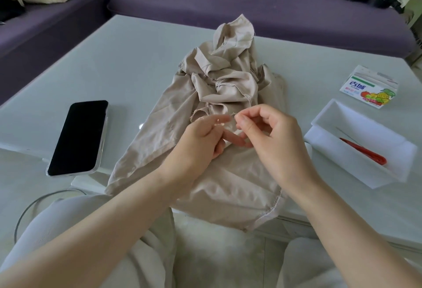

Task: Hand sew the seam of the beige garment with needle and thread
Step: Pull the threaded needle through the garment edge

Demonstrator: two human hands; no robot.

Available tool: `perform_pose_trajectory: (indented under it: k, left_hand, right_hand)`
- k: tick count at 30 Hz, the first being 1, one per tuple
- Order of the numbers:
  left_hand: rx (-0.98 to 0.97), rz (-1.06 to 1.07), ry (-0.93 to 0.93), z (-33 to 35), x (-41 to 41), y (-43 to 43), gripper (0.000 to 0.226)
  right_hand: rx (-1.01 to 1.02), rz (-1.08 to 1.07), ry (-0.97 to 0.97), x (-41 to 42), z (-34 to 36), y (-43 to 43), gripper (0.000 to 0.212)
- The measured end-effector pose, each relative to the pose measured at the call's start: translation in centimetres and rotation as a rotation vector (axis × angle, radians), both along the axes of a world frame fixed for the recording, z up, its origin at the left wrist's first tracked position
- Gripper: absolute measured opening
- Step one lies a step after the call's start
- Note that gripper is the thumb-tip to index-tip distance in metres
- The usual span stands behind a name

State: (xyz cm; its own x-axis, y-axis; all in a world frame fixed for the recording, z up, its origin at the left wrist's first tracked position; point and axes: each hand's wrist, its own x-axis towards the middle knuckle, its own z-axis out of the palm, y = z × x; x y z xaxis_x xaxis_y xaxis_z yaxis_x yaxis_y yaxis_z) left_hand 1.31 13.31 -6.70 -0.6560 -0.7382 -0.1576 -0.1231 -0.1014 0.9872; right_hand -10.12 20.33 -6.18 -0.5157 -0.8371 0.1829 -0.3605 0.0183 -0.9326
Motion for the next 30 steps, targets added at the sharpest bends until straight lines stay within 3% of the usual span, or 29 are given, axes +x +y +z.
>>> perform_pose_trajectory:
  k: [2,4,9,15,21,25,30]
  left_hand:
    - [-0.111,-0.017,-0.033,-0.3,0.0,0.2,0.017]
    - [-0.074,-0.011,-0.005,-0.5,0.0,0.2,0.010]
    - [-0.061,-0.020,0.034,-0.4,0.1,-0.1,0.017]
    - [-0.309,0.032,-0.099,-0.3,0.0,-0.2,0.017]
    - [-0.216,0.035,-0.042,-0.2,0.1,0.2,0.011]
    - [-0.039,0.050,0.087,0.2,0.5,0.0,0.011]
    - [-0.008,0.056,0.144,0.6,0.8,0.1,0.016]
  right_hand:
    - [0.000,-0.003,-0.032,0.0,0.1,0.1,0.009]
    - [0.022,-0.014,-0.008,0.0,-0.1,0.1,0.008]
    - [0.032,0.009,-0.020,0.0,-0.3,0.0,0.005]
    - [0.048,0.006,0.029,0.1,-0.3,0.2,0.010]
    - [-0.025,-0.057,-0.036,0.1,0.3,0.4,0.010]
    - [-0.080,-0.059,-0.122,0.2,1.0,0.7,0.011]
    - [-0.065,-0.039,-0.161,0.4,1.5,0.9,0.012]
